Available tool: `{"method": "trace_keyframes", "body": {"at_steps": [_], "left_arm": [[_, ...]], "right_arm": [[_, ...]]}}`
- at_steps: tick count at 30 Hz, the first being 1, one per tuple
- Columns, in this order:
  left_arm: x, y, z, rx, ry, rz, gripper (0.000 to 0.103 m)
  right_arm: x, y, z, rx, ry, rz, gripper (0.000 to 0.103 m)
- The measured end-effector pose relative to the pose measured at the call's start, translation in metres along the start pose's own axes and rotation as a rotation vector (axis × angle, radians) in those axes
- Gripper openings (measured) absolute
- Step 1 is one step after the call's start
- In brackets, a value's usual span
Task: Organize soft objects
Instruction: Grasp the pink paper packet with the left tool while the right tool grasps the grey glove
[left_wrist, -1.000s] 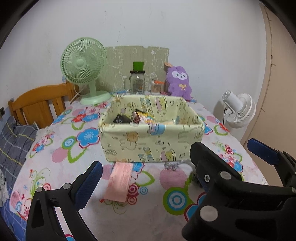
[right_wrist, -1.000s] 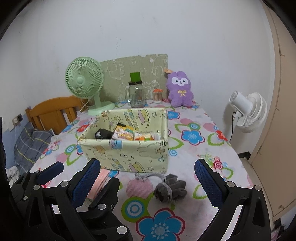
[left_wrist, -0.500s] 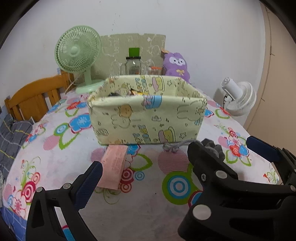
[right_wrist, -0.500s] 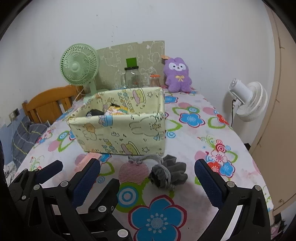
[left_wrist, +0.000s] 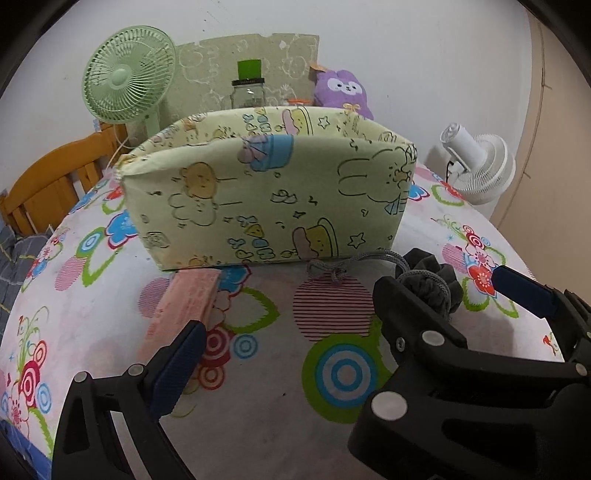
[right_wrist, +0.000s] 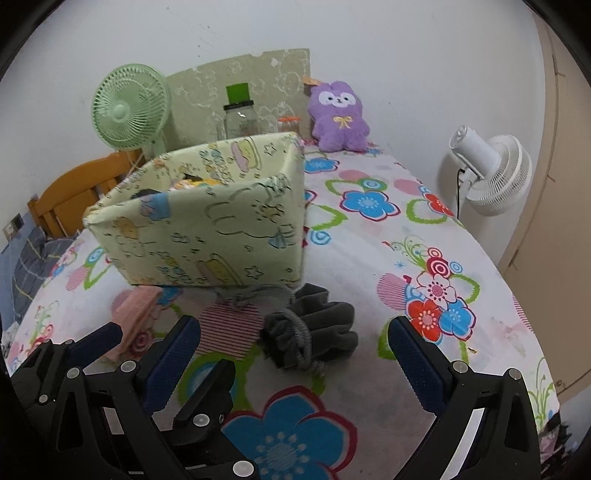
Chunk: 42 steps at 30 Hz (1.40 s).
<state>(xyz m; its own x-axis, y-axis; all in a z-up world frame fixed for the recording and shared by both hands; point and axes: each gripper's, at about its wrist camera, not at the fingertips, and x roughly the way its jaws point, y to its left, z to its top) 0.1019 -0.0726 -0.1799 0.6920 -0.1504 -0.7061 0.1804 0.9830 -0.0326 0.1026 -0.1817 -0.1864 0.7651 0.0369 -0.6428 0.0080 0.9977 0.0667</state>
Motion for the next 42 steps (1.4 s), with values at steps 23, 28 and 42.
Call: {"method": "trace_keyframes", "body": {"at_steps": [23,28,42], "left_arm": [[0.015,0.005,0.006,-0.001,0.048,0.028,0.1],[0.006,0.018,0.005,-0.02,0.032,0.045,0.098],[-0.006,0.058,-0.001,-0.046,0.018,0.096,0.096]], "right_arm": [[0.033,0.002,0.006,0.001,0.113,0.013,0.062],[0.025,0.015,0.008,-0.019,0.096,0.026,0.062],[0.018,0.055,0.009,-0.049,0.092,0.063,0.061]]}}
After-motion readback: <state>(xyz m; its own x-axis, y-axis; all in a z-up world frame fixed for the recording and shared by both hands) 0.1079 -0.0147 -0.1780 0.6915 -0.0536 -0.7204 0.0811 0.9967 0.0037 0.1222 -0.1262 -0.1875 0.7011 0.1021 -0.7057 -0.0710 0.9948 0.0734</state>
